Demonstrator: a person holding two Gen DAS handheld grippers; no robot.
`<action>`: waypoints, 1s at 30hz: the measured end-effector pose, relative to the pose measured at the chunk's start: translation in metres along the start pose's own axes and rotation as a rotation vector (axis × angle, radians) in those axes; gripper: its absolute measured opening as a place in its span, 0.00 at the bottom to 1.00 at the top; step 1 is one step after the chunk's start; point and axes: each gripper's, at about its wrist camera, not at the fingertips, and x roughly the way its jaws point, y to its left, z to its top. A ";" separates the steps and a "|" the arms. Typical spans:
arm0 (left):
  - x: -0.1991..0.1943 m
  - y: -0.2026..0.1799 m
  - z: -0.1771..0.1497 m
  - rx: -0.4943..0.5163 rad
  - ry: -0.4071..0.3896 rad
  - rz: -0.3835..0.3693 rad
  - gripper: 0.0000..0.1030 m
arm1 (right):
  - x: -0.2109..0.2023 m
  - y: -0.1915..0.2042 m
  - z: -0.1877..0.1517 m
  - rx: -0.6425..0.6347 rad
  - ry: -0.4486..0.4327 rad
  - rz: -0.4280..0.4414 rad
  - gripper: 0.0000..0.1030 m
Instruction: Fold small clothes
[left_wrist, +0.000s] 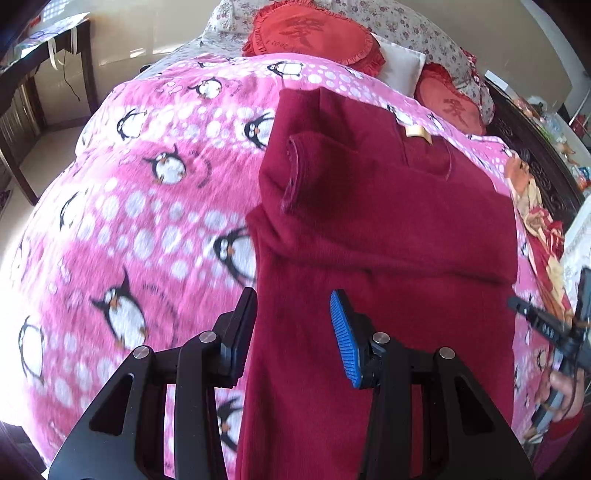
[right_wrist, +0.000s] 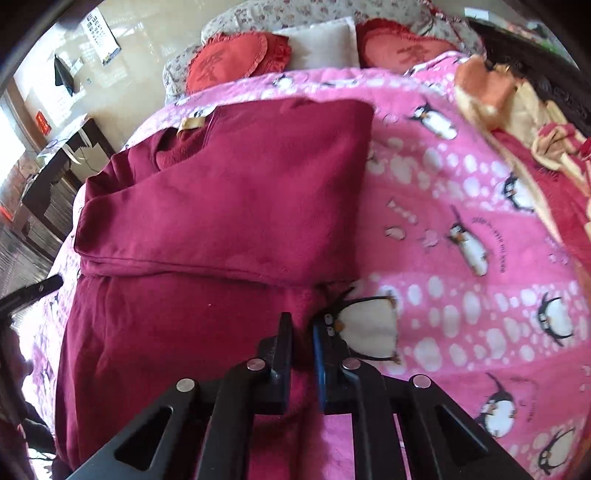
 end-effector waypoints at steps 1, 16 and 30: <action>0.000 0.001 -0.007 0.004 0.006 0.012 0.40 | 0.003 -0.003 0.000 0.000 0.008 -0.024 0.08; -0.022 0.026 -0.077 -0.054 0.103 -0.022 0.40 | -0.054 0.007 -0.060 0.060 0.047 0.162 0.54; -0.024 0.032 -0.104 -0.065 0.151 -0.011 0.40 | -0.052 0.000 -0.092 0.015 0.048 0.061 0.06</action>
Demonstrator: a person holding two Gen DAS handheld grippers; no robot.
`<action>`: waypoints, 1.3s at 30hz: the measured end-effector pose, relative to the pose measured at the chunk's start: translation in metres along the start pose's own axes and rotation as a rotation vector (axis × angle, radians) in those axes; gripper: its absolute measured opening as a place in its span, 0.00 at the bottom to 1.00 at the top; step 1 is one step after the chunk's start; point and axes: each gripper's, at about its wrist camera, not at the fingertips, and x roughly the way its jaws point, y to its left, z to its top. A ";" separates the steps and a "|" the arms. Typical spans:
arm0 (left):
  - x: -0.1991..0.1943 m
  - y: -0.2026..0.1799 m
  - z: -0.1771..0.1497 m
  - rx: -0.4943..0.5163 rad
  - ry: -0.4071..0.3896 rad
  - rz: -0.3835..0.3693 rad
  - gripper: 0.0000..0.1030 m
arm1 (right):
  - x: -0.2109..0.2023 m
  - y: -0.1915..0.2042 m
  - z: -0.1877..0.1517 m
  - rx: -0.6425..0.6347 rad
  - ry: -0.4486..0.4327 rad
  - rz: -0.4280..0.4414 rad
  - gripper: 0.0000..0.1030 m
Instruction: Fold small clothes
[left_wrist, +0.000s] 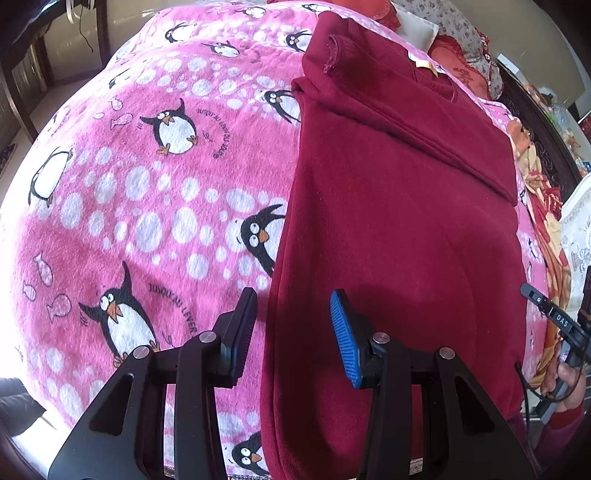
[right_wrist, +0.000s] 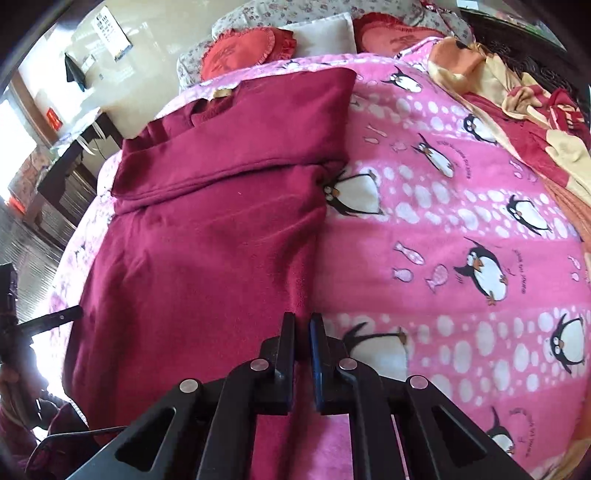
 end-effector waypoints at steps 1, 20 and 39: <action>0.001 0.000 -0.001 0.003 0.003 0.009 0.40 | 0.004 -0.001 0.000 -0.002 0.013 -0.002 0.06; -0.016 -0.024 -0.031 0.113 -0.025 0.099 0.40 | -0.015 0.053 -0.048 -0.097 0.131 0.150 0.45; -0.022 -0.003 -0.063 0.031 0.040 -0.012 0.48 | -0.037 0.010 -0.089 -0.018 0.154 0.174 0.46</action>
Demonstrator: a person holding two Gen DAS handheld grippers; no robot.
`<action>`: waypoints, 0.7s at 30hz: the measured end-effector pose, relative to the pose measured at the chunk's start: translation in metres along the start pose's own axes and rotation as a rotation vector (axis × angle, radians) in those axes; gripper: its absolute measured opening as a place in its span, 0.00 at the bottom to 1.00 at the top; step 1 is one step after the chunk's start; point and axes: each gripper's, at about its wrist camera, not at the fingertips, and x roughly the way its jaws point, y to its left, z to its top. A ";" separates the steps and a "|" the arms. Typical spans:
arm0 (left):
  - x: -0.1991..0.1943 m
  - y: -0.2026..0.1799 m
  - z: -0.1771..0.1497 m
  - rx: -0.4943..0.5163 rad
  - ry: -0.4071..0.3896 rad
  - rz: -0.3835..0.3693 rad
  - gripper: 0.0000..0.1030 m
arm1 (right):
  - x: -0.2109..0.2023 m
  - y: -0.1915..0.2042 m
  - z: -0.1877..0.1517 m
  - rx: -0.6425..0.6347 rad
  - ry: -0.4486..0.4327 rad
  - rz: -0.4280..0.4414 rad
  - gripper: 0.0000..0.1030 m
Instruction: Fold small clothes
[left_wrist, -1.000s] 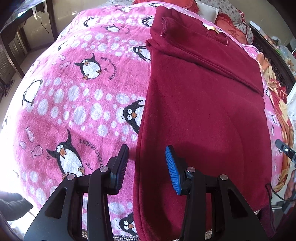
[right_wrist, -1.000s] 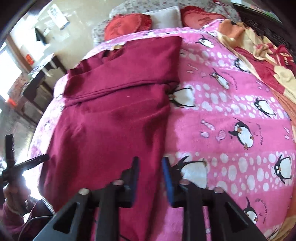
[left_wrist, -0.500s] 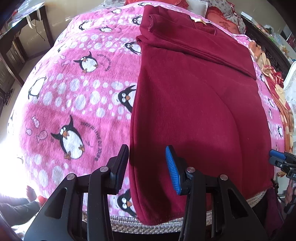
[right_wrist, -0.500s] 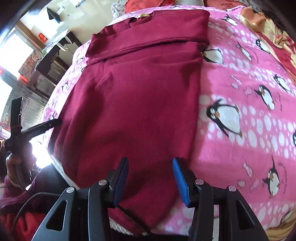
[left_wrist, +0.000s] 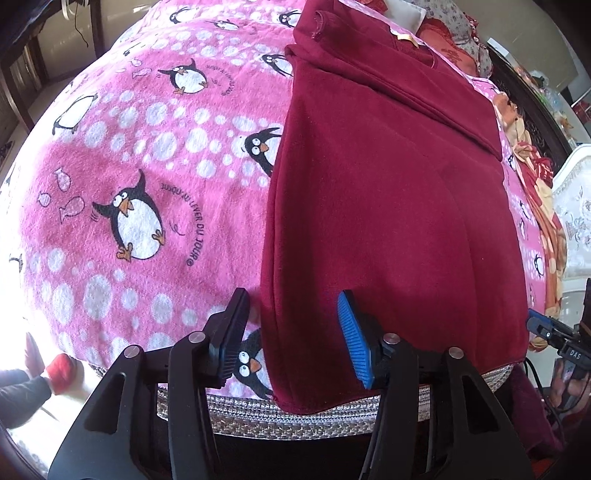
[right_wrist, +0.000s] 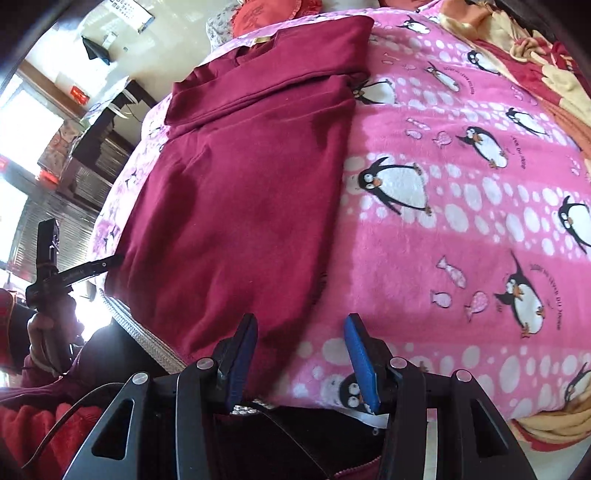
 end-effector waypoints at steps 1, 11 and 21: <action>0.000 -0.001 0.000 0.005 0.004 0.002 0.48 | 0.002 0.002 0.000 -0.006 -0.001 0.001 0.46; 0.006 -0.001 0.002 0.003 0.026 -0.029 0.53 | 0.002 -0.001 0.000 0.021 0.006 0.118 0.46; 0.014 -0.018 0.004 0.052 0.012 0.023 0.61 | 0.012 0.005 0.003 0.006 0.029 0.196 0.46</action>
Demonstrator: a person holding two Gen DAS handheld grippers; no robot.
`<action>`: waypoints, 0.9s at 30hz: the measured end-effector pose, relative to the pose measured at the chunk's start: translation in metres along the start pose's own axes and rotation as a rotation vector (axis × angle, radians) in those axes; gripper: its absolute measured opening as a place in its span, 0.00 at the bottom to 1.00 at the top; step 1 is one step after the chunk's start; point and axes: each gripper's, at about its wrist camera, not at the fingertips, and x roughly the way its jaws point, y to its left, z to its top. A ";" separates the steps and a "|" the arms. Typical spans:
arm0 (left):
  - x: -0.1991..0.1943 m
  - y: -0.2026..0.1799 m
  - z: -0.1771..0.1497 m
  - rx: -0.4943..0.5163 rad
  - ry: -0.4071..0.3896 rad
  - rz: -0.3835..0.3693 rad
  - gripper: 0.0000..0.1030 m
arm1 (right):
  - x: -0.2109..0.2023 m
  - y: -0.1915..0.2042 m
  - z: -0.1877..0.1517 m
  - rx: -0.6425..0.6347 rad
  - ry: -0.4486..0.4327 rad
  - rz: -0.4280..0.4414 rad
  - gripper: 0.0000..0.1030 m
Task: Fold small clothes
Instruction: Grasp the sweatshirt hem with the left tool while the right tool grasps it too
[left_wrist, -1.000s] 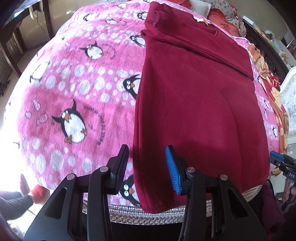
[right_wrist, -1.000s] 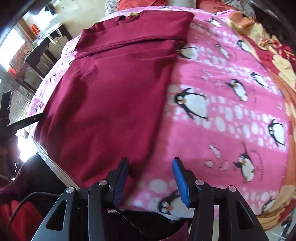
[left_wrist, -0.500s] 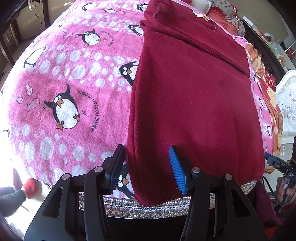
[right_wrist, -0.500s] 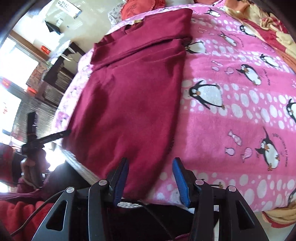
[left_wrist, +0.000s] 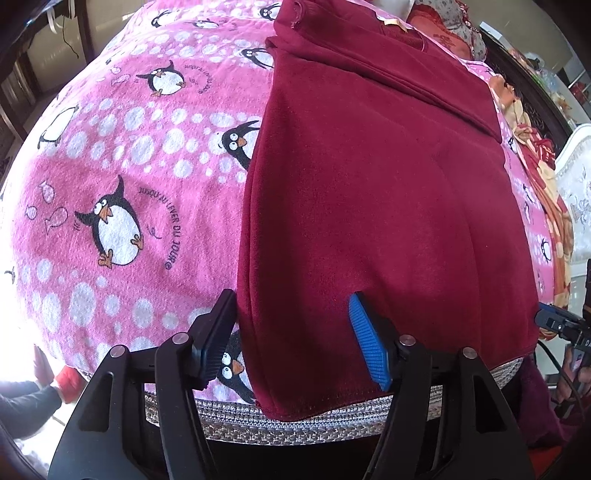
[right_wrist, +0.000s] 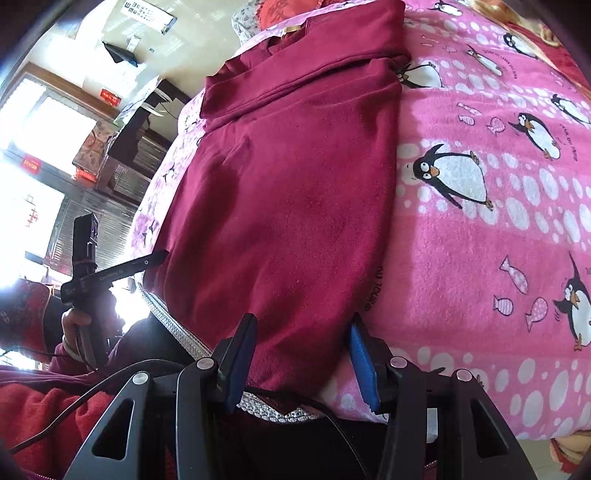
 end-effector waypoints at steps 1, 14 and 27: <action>0.000 0.000 0.000 0.000 -0.001 -0.001 0.61 | 0.000 -0.001 0.000 0.004 0.001 0.006 0.46; 0.000 0.000 -0.003 0.027 0.013 -0.031 0.66 | 0.004 -0.017 0.000 0.051 -0.031 0.081 0.46; -0.039 -0.001 0.064 0.017 -0.085 -0.187 0.06 | -0.026 -0.013 0.041 0.064 -0.200 0.270 0.08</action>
